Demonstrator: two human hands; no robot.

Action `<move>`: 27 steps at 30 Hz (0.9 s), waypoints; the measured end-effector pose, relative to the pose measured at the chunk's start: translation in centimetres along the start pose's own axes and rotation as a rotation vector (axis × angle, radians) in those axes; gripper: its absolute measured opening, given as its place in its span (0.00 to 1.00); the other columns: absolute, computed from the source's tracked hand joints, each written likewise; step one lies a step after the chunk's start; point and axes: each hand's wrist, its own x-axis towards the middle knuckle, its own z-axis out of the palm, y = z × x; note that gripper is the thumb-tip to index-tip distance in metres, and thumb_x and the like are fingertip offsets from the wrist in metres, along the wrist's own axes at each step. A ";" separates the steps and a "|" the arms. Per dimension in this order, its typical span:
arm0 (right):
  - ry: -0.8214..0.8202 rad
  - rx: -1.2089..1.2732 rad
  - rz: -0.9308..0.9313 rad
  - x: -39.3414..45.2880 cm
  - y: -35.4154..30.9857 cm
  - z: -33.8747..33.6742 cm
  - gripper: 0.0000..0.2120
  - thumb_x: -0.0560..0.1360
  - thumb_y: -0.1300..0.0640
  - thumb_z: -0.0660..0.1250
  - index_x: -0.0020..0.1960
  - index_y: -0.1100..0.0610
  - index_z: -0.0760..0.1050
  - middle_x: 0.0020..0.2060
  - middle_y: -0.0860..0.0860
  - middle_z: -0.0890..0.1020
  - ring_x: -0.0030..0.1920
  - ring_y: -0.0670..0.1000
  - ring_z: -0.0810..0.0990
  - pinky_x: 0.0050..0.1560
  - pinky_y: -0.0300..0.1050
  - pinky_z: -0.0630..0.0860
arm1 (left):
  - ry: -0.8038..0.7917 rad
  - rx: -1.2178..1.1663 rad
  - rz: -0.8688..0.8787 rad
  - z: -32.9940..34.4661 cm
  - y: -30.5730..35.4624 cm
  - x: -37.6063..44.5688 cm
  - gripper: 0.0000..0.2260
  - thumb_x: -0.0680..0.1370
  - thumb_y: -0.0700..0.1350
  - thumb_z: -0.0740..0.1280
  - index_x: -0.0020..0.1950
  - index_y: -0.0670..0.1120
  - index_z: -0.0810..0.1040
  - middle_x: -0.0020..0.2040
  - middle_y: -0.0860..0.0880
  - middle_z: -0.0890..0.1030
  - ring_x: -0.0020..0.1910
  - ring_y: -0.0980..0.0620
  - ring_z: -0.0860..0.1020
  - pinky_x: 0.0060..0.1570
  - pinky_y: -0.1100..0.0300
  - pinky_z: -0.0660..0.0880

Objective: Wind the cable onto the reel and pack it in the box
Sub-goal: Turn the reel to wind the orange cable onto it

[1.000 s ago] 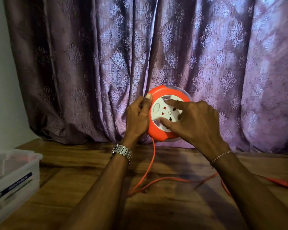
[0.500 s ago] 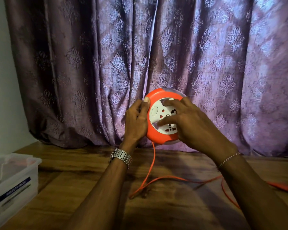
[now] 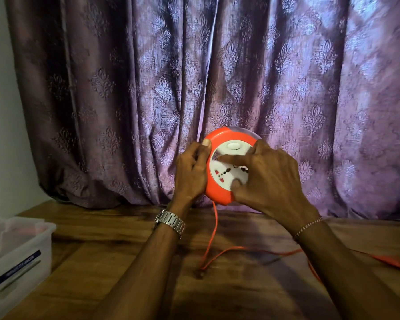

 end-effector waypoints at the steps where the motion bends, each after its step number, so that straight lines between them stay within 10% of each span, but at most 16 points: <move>1: 0.009 0.003 0.045 0.0 -0.1 0.1 0.27 0.61 0.37 0.63 0.60 0.34 0.75 0.43 0.53 0.81 0.40 0.59 0.80 0.38 0.47 0.74 | 0.002 -0.012 -0.005 0.0 0.0 0.0 0.18 0.82 0.56 0.62 0.33 0.52 0.70 0.29 0.54 0.71 0.32 0.52 0.68 0.35 0.46 0.67; 7: 0.126 -0.024 0.034 0.3 -0.1 0.1 0.28 0.68 0.31 0.62 0.61 0.45 0.78 0.36 0.51 0.85 0.40 0.58 0.82 0.37 0.47 0.74 | 0.011 -0.054 -0.007 -0.2 -0.1 0.2 0.18 0.81 0.58 0.62 0.36 0.48 0.71 0.31 0.50 0.73 0.33 0.52 0.69 0.34 0.48 0.67; 14: -0.033 0.148 -0.242 0.9 1.1 -0.6 0.15 0.69 0.62 0.64 0.51 0.49 0.82 0.57 0.53 0.78 0.54 0.59 0.72 0.50 0.55 0.74 | 0.025 -0.086 -0.027 -0.3 -0.3 0.2 0.26 0.77 0.64 0.61 0.38 0.40 0.72 0.33 0.38 0.76 0.35 0.49 0.71 0.37 0.39 0.72; 23: -0.181 0.007 -0.242 0.7 0.7 -0.8 0.26 0.59 0.47 0.76 0.56 0.36 0.79 0.61 0.53 0.76 0.57 0.60 0.73 0.48 0.52 0.70 | 0.011 -0.044 0.002 -0.2 -0.6 0.3 0.21 0.78 0.63 0.61 0.35 0.49 0.70 0.29 0.54 0.72 0.32 0.54 0.68 0.34 0.52 0.66; 27: -0.084 -0.054 -0.206 0.5 0.5 -0.7 0.22 0.66 0.45 0.58 0.58 0.34 0.77 0.58 0.52 0.76 0.54 0.58 0.72 0.45 0.50 0.68 | 0.014 -0.028 0.012 -0.2 -0.8 0.4 0.21 0.79 0.62 0.61 0.35 0.49 0.70 0.29 0.56 0.73 0.32 0.55 0.69 0.34 0.52 0.66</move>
